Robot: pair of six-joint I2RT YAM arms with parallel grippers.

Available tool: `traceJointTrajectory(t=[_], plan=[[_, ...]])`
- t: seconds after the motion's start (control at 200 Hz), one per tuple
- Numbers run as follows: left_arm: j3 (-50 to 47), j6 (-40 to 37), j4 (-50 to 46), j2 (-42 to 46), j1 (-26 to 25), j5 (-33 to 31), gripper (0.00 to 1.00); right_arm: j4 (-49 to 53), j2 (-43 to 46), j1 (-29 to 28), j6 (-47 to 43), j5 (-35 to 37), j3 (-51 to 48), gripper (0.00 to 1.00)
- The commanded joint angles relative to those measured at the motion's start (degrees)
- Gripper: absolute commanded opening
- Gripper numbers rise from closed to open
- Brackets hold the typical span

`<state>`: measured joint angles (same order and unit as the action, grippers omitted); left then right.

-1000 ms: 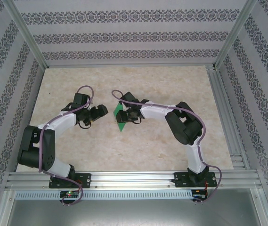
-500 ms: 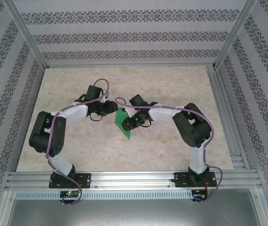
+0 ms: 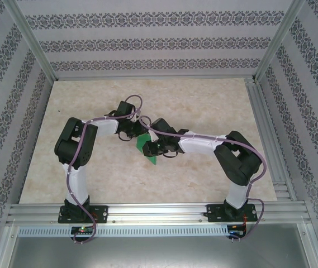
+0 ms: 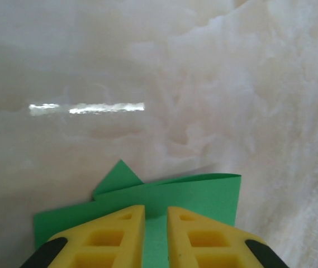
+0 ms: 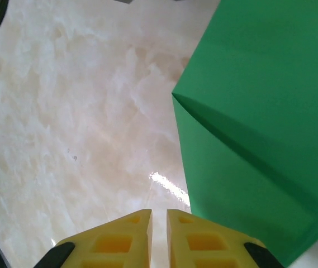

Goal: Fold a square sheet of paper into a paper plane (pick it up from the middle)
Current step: Rotate the paper at the center of the table.

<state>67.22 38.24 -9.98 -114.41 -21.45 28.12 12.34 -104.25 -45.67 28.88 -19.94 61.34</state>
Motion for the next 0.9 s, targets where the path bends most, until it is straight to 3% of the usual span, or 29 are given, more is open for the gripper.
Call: traceJointTrajectory(t=[0.0,0.355,0.609,0.894], plan=[[1.33,0.79,-1.07,0.18,-0.28,-3.56,0.17,-0.46,-2.28,0.22,3.18,2.08,-0.23,0.15],[-2.19,1.35,-3.53,5.37,-0.26,-9.26,0.19,5.08,-3.07,3.81,0.28,7.38,0.03,0.15],[-4.78,2.08,-4.15,12.55,-0.17,-11.3,0.29,6.3,-1.65,5.55,-1.72,8.12,0.63,0.19],[-10.66,3.76,-3.78,19.84,-0.06,-14.91,0.46,5.72,3.04,5.34,-2.38,8.79,3.69,0.22]])
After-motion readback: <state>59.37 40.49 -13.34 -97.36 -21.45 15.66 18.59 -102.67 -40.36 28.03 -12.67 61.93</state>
